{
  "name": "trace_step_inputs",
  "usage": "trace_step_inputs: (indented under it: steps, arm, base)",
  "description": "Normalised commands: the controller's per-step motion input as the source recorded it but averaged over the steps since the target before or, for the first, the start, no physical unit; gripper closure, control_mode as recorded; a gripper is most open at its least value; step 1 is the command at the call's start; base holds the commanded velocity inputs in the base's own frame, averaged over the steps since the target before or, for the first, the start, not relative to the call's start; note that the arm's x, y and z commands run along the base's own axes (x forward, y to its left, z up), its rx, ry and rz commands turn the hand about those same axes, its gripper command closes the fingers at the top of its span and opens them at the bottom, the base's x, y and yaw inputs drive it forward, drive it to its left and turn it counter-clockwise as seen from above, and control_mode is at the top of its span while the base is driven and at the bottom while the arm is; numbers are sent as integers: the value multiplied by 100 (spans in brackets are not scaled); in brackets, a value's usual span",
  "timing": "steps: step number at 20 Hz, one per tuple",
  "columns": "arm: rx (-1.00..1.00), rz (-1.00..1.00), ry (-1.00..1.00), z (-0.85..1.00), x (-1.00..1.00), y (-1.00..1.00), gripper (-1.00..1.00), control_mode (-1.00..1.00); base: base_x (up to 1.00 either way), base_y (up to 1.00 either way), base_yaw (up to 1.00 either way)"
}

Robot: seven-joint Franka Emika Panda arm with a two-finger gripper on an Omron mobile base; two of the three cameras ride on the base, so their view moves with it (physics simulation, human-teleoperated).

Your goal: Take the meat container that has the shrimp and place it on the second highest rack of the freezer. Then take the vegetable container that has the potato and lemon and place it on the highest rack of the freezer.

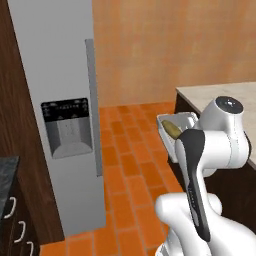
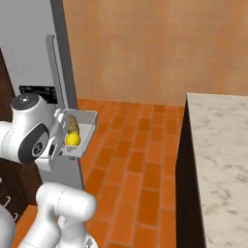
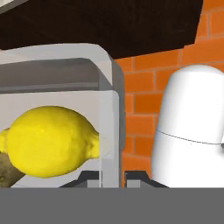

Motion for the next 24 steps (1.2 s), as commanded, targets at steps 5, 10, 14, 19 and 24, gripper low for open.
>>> trace_step_inputs:
  steps: [5,10,14,19,24]
  arm:
    - [0,0,0,0,0,0,100,100]
    - [0,0,0,0,0,0,100,100]
    - [0,0,0,0,0,0,100,100]
    - [0,0,0,0,0,0,100,100]
    - [0,0,0,0,0,0,100,100]
  base:
    - [91,-1,-5]
    - [92,-17,-5]
    - [80,-49,0]
    - [80,-29,0]
    - [100,-19,0]
